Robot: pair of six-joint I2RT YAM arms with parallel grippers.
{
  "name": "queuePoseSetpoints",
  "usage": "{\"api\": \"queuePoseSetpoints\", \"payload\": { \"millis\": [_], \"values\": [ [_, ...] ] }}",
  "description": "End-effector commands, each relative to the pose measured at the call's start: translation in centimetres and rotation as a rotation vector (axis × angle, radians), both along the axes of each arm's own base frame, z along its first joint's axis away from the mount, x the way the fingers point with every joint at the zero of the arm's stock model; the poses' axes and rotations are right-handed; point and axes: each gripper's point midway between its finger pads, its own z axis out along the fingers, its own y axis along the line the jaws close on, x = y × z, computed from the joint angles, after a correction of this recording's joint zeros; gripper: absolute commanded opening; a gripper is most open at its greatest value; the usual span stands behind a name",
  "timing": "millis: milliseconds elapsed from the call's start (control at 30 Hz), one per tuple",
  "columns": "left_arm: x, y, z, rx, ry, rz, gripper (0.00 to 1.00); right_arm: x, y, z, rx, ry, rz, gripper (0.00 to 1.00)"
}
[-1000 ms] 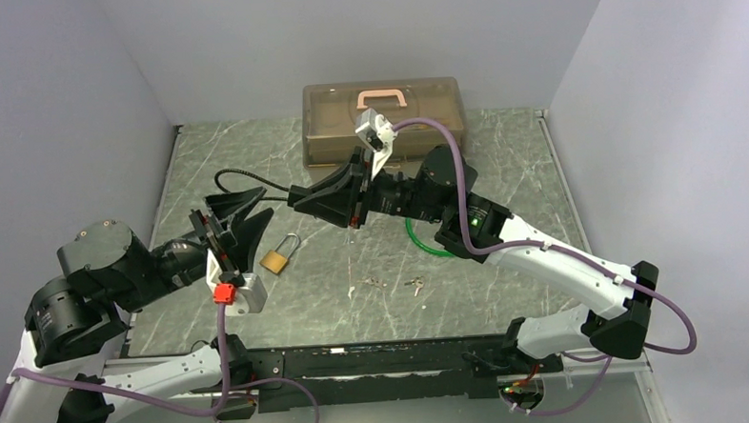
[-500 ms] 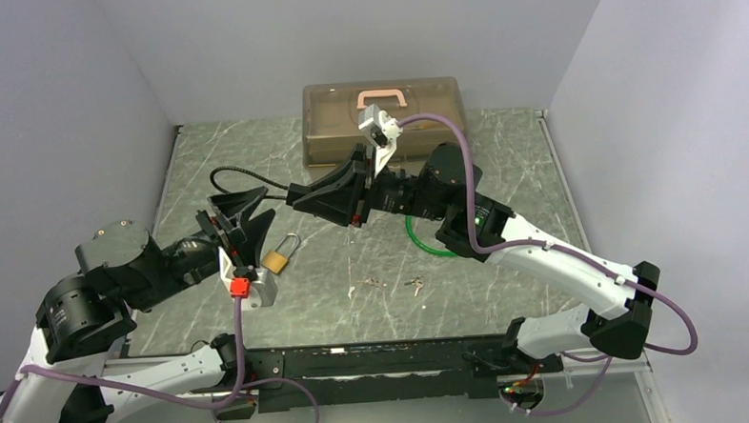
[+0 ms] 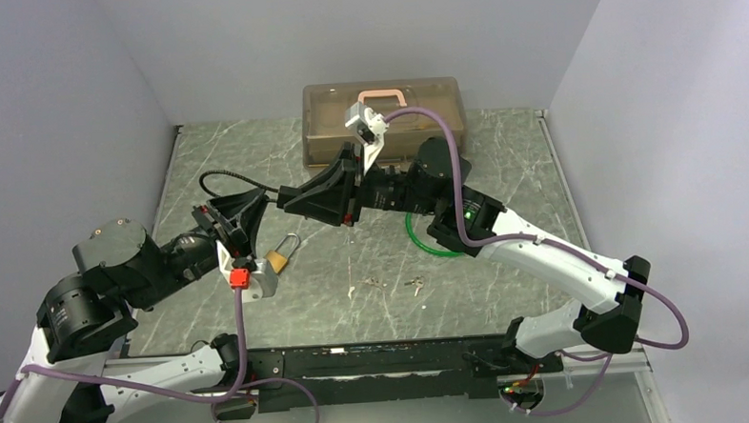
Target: Unlock with the key
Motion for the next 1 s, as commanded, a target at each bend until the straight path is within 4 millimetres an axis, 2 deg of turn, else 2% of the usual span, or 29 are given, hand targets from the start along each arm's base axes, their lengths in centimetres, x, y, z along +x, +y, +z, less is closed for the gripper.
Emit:
{"api": "queuePoseSetpoints", "payload": {
  "millis": [0,67,100,267,333,567,800,967],
  "values": [
    [0.3,0.1,1.9,-0.055,-0.013,0.021,0.14,-1.3,-0.3,3.2,0.056,-0.044,0.040,0.00],
    [0.3,0.3,2.2,-0.065,-0.019,0.025,0.01,-1.3,-0.3,2.9,0.043,-0.037,0.038,0.00],
    [0.3,0.5,2.3,-0.066,-0.024,0.028,0.00,-1.3,-0.4,2.7,0.034,-0.034,0.035,0.00],
    [0.0,1.2,2.6,-0.052,-0.041,0.032,0.00,-1.2,-1.2,0.8,-0.056,-0.041,0.021,0.00],
    [-0.4,1.7,2.5,-0.036,-0.039,0.026,0.00,-0.8,-1.9,-0.6,-0.134,-0.039,0.009,0.00],
    [-1.5,2.6,0.2,0.065,-0.027,-0.003,0.00,0.1,-4.7,-1.7,-0.232,-0.033,0.004,0.00],
    [-1.5,3.0,1.0,0.044,-0.030,0.013,0.00,0.0,-5.6,-2.1,-0.242,-0.036,0.007,0.00],
    [-1.2,3.6,2.3,0.001,-0.046,0.051,0.00,-0.1,-5.7,-3.4,-0.278,-0.016,0.015,0.00]
  ]
}}
